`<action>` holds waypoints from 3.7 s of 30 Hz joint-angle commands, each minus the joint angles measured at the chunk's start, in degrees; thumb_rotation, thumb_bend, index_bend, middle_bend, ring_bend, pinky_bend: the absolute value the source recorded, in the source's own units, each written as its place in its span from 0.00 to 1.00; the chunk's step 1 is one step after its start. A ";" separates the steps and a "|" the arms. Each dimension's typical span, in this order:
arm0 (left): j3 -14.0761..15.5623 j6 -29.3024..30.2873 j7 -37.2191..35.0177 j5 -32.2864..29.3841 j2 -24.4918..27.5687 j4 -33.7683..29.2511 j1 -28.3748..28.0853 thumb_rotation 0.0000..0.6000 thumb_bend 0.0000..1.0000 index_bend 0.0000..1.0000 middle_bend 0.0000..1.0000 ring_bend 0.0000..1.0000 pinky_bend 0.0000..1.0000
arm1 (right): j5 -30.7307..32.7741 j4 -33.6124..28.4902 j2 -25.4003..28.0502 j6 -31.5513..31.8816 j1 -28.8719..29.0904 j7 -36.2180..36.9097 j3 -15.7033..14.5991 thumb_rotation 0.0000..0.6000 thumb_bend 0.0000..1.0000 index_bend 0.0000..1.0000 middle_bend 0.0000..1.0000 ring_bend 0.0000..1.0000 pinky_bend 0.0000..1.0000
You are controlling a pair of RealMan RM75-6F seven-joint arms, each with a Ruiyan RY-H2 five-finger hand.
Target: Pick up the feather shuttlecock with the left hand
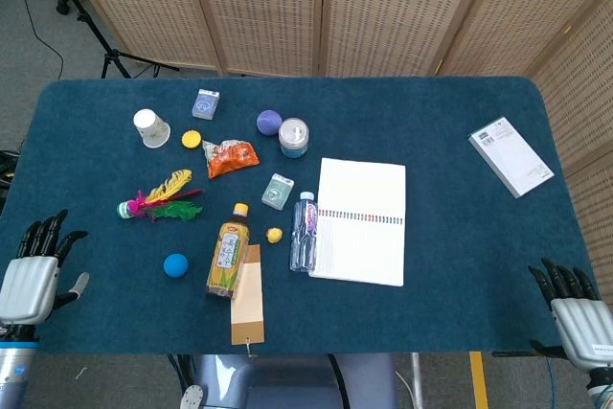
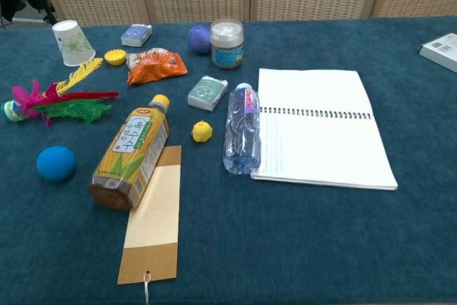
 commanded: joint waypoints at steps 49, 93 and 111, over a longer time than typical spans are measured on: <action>-8.25 -11.08 7.30 -11.70 0.39 -8.02 -8.57 1.00 0.30 0.28 0.00 0.00 0.00 | -1.56 -1.28 0.83 -0.28 -0.11 0.63 -0.69 1.00 0.00 0.00 0.00 0.00 0.00; -12.63 -19.23 25.03 -40.30 -16.86 10.72 -29.00 1.00 0.32 0.42 0.00 0.00 0.00 | -0.23 0.18 0.77 -1.82 0.49 3.17 -0.46 1.00 0.00 0.00 0.00 0.00 0.00; -11.82 -18.97 23.93 -39.20 -19.98 14.60 -30.10 1.00 0.33 0.48 0.00 0.00 0.00 | 0.10 0.59 0.82 -1.89 0.61 3.76 -0.27 1.00 0.00 0.00 0.00 0.00 0.00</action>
